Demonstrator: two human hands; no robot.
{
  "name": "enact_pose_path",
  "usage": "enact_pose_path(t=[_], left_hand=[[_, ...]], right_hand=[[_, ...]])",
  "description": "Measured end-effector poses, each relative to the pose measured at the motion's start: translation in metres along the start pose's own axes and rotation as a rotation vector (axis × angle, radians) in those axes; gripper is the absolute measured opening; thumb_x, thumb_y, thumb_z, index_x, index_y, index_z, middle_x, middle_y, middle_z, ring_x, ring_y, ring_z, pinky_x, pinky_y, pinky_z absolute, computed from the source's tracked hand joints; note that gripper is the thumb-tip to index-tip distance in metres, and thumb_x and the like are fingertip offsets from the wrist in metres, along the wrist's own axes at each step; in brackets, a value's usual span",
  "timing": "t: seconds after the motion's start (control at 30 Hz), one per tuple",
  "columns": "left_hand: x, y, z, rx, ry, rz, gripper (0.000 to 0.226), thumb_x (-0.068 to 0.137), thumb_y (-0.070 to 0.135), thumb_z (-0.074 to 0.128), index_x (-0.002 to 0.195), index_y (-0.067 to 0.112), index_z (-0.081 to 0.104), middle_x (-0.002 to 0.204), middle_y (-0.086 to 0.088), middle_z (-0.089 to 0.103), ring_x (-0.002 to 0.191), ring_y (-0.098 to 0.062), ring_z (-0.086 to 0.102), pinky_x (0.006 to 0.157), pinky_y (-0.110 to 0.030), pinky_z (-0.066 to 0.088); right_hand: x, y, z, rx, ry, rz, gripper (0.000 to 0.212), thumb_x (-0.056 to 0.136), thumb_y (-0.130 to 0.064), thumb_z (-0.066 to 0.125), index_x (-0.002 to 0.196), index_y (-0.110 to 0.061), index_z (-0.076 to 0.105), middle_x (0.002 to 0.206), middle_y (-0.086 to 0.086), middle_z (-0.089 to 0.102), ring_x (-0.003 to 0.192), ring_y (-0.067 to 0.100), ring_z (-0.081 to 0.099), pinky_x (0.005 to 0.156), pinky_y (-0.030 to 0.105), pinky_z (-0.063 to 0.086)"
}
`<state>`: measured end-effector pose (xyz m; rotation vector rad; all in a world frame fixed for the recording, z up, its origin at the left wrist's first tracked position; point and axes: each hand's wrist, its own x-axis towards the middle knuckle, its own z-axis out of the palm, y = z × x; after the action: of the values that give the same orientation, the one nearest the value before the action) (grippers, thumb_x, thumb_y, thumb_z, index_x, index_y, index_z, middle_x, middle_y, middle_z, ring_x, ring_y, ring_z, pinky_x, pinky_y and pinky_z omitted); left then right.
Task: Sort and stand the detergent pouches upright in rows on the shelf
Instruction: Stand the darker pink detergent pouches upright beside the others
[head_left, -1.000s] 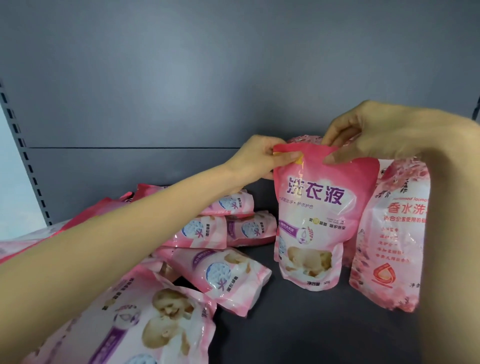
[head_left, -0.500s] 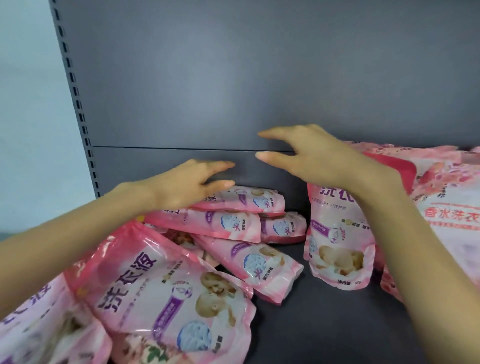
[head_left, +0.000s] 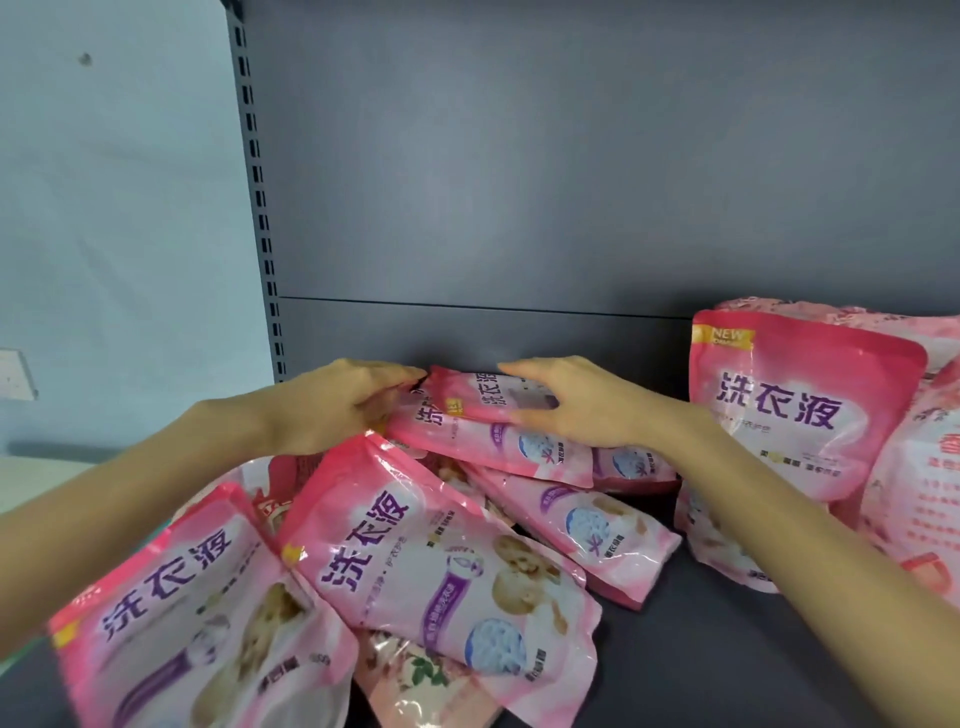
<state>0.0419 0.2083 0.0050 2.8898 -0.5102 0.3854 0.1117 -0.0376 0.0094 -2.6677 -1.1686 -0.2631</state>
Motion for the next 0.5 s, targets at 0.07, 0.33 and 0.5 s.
enact_pose_path(t=[0.07,0.33,0.5], left_hand=[[-0.001,-0.002,0.0,0.001,-0.008,0.015,0.042,0.098,0.021,0.038,0.14,0.019,0.039,0.142,0.007,0.043,0.129,-0.011,0.043,0.104,-0.016,0.027],[0.001,-0.01,0.003,-0.045,-0.062,0.013,0.039,0.098,0.01,0.041,0.135,0.023,0.047,0.133,0.008,0.054,0.119,-0.011,0.052,0.098,-0.016,0.035],[0.007,-0.011,-0.002,-0.138,-0.157,-0.01,0.037,0.097,0.009,0.044,0.13,0.023,0.053,0.126,0.018,0.049,0.118,0.004,0.044,0.095,-0.006,0.031]], right_hand=[[0.004,-0.005,0.003,-0.035,-0.055,-0.011,0.063,0.091,-0.029,0.057,0.146,-0.013,0.029,0.151,0.002,0.032,0.139,0.016,0.028,0.109,0.022,0.022],[0.021,-0.023,0.019,-0.084,-0.066,0.026,0.038,0.093,-0.024,0.05,0.123,-0.001,0.052,0.12,0.019,0.059,0.108,0.033,0.056,0.089,0.049,0.046],[0.029,-0.036,0.02,-0.164,-0.041,0.023,0.04,0.088,-0.017,0.051,0.126,-0.007,0.049,0.101,0.014,0.061,0.077,0.026,0.057,0.057,0.032,0.041]])
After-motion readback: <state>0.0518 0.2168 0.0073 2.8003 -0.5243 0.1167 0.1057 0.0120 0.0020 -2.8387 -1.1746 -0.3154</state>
